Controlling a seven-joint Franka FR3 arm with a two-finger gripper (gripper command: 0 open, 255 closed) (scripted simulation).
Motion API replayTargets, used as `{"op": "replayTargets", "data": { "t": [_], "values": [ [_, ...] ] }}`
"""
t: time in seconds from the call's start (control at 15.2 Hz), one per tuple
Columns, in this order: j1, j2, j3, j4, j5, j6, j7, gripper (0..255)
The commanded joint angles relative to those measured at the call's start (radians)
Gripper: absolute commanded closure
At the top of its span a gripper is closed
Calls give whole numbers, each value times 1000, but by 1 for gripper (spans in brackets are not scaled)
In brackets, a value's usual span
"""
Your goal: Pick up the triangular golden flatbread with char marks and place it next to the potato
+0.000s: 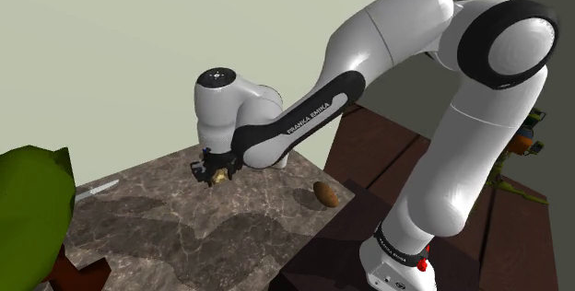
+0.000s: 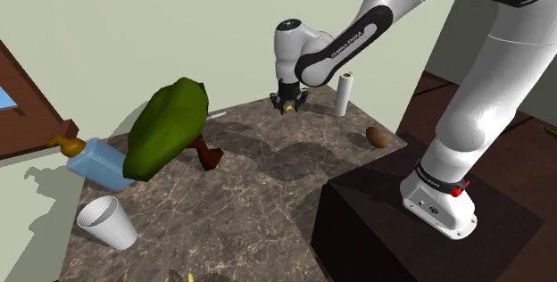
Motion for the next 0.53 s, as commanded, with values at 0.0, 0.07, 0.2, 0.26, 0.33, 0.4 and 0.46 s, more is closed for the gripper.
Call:
{"op": "replayTargets", "data": {
  "t": [0.0, 0.07, 0.2, 0.26, 0.33, 0.4, 0.46],
  "values": [
    [-25, -60, -13, -75, 33, 35, -55, 255],
    [-35, -90, -22, -111, 51, 49, -84, 255],
    [-50, -150, -43, -179, 86, 75, -145, 255],
    [-56, -178, -56, -212, 102, 87, -175, 255],
    [-61, -206, -71, -244, 118, 97, -207, 255],
    [-66, -234, -86, -275, 132, 107, -238, 255],
    [-71, -261, -103, -305, 145, 116, -269, 255]
  ]
}}
